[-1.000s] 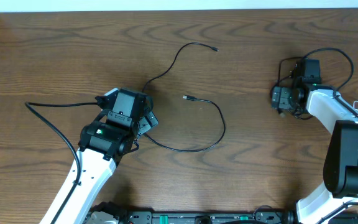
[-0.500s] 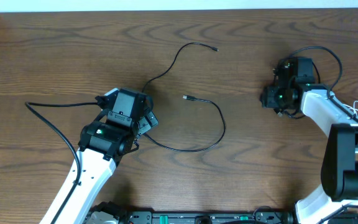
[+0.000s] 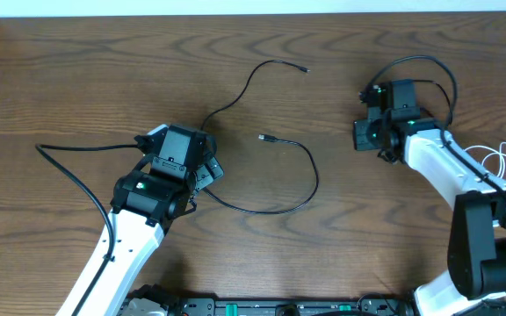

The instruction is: Untangle cables

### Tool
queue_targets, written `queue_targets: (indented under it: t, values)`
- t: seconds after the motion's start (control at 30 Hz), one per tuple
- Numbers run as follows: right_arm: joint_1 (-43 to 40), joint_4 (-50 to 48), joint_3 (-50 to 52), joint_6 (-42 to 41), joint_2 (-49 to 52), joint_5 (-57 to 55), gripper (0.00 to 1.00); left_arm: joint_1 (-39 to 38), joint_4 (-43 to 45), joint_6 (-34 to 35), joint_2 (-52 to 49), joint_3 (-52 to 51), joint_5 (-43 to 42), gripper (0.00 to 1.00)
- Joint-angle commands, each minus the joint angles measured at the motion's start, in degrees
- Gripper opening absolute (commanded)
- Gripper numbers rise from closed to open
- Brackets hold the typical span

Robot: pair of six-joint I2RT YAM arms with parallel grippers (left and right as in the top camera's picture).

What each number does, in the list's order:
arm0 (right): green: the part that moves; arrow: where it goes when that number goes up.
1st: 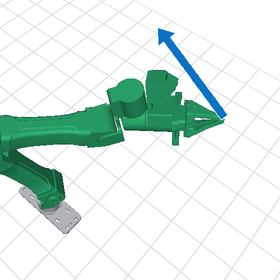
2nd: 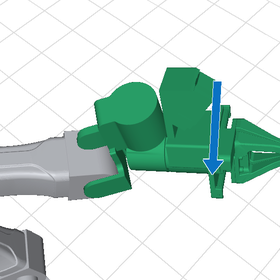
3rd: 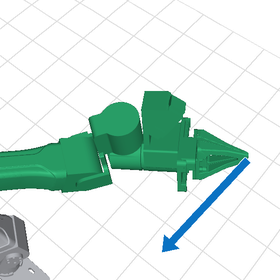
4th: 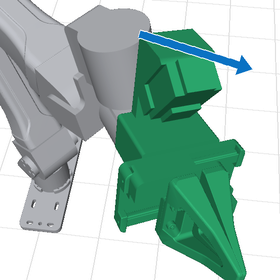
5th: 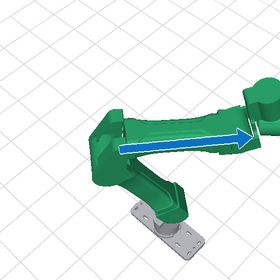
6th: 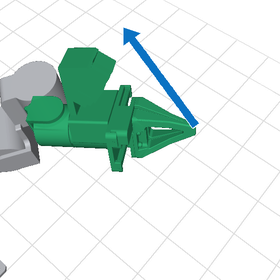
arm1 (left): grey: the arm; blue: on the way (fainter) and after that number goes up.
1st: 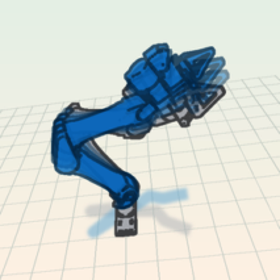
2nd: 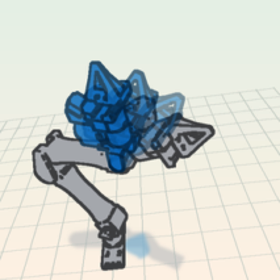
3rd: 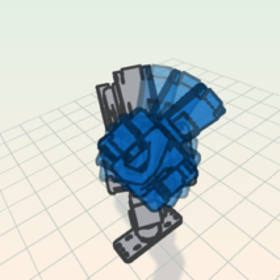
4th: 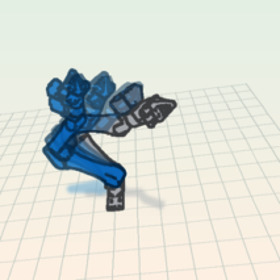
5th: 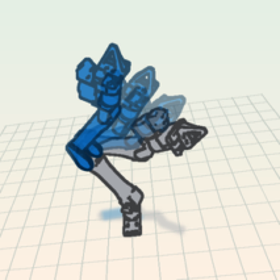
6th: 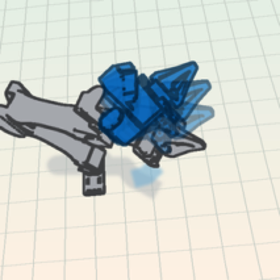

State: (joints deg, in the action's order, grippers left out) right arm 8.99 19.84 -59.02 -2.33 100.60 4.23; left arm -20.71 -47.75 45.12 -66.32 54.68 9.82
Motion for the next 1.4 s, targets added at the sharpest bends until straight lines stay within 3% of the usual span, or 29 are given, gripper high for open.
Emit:
queue_targets:
  t: [0.0, 0.33, 0.57, 0.63, 0.8, 1.13, 1.37]
  values:
    - [0.59, -0.68, 0.63, 2.21, 2.73, -1.68, 0.01, 0.17, -0.22, -0.52, -0.28, 0.57, 1.38, 0.98]
    - [-0.87, -0.72, 0.63, 2.16, 9.11, -20.59, 0.01, 0.17, -0.20, -0.52, -0.28, 0.57, 1.40, 0.98]
    - [-3.78, 0.11, 0.66, -0.42, 10.32, -22.10, 0.01, 0.17, -0.20, -0.52, -0.28, 0.57, 1.38, 0.98]
    - [-4.44, 0.33, 0.66, -0.87, 10.32, -21.53, 0.01, 0.17, -0.20, -0.52, -0.28, 0.57, 1.40, 0.98]
    - [-4.35, 0.31, 0.55, -0.70, 10.25, -12.09, 0.22, 0.17, -0.22, -0.52, -0.28, 0.57, 1.38, 0.98]
    - [5.60, 1.51, 0.09, 0.20, 3.87, -9.73, 0.26, 0.17, -0.22, -0.52, -0.28, 0.57, 1.38, 0.98]
    - [13.07, -0.66, 0.11, -0.66, 3.39, -0.26, 0.33, 0.17, -0.20, -0.52, -0.28, 0.57, 1.40, 0.98]
